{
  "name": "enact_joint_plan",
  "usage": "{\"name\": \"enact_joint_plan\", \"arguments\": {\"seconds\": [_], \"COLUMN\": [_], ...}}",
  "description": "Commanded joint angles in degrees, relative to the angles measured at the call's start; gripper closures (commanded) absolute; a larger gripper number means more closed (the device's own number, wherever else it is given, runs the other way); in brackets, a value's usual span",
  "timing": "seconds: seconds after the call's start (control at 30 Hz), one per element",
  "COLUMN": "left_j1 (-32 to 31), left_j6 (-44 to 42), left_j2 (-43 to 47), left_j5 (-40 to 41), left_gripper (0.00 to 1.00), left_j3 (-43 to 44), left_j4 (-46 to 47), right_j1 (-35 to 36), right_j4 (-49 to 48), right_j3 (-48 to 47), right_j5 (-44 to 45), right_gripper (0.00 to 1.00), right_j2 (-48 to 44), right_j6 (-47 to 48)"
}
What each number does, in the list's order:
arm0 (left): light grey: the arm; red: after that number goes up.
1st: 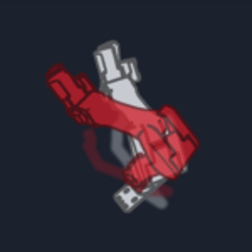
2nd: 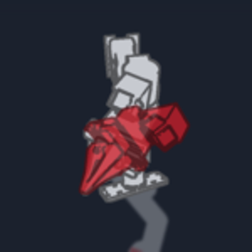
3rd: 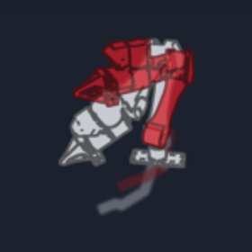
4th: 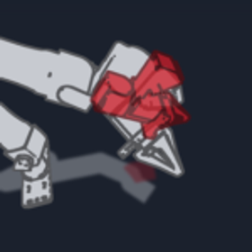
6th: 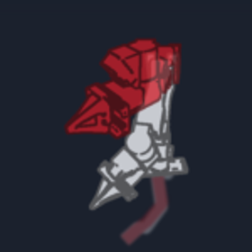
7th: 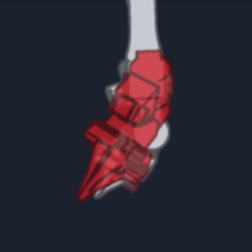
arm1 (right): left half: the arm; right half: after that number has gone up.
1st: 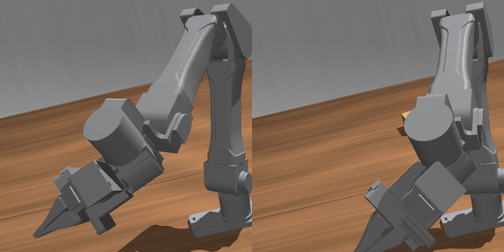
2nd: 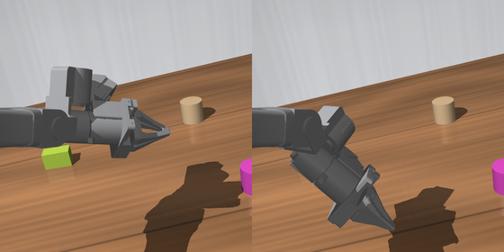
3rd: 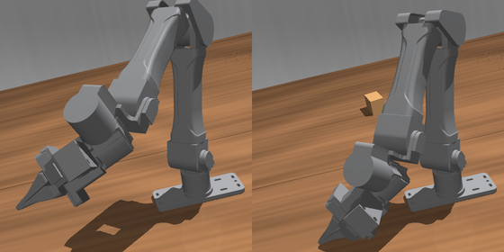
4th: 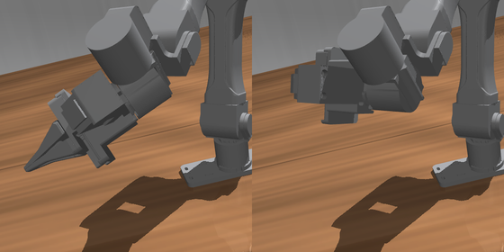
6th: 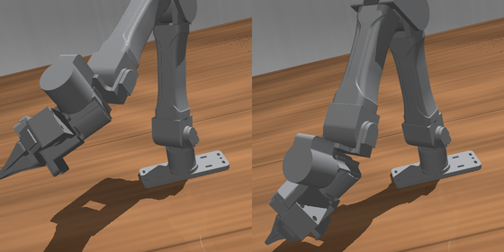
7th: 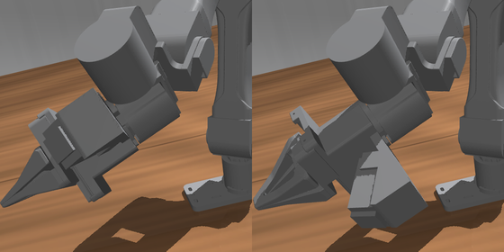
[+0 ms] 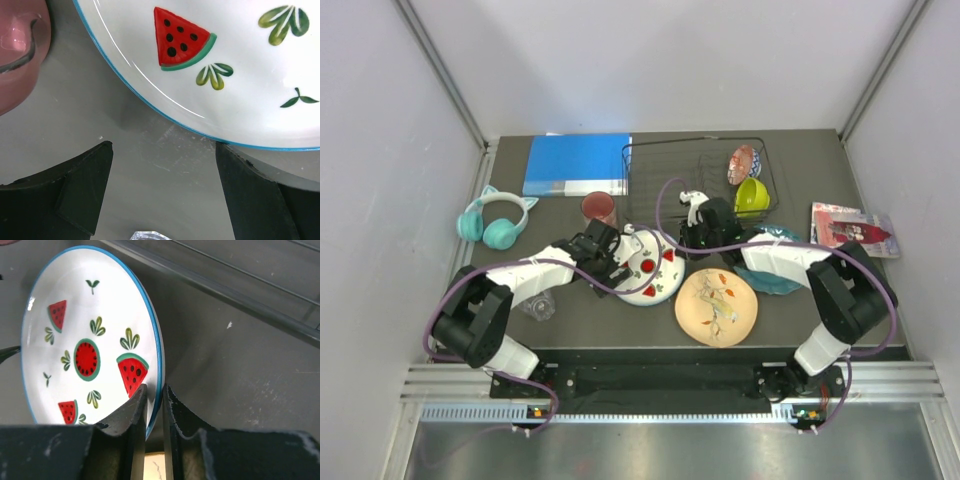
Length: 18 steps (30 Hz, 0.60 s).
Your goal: Load the mixed dishes into the dish rack
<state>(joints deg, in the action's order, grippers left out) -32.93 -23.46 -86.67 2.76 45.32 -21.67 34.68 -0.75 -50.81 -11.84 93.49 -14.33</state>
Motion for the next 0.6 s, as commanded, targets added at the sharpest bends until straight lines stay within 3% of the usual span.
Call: {"name": "enact_joint_plan", "arguments": {"seconds": [0.0,0.27,0.57], "left_j1": [-2.23,-2.14,-2.14], "left_j6": [4.39,4.04,3.6], "left_j2": [-6.58,-6.84,-6.84], "left_j5": [-4.88,-4.61,-4.09], "left_gripper": [0.11,0.11,0.11], "left_j3": [-2.25,-2.08,-1.2], "left_j4": [11.56,12.18,12.18], "right_j1": [7.25,7.42,7.51], "right_j4": [1.81,4.44,9.98], "right_j3": [-2.01,-5.88,-8.78], "right_j5": [-18.56,-28.58,-32.46], "right_gripper": [1.0,1.0,0.87], "right_j2": [-2.96,-1.47,0.02], "right_j6": [-0.88,0.7,2.99]}}
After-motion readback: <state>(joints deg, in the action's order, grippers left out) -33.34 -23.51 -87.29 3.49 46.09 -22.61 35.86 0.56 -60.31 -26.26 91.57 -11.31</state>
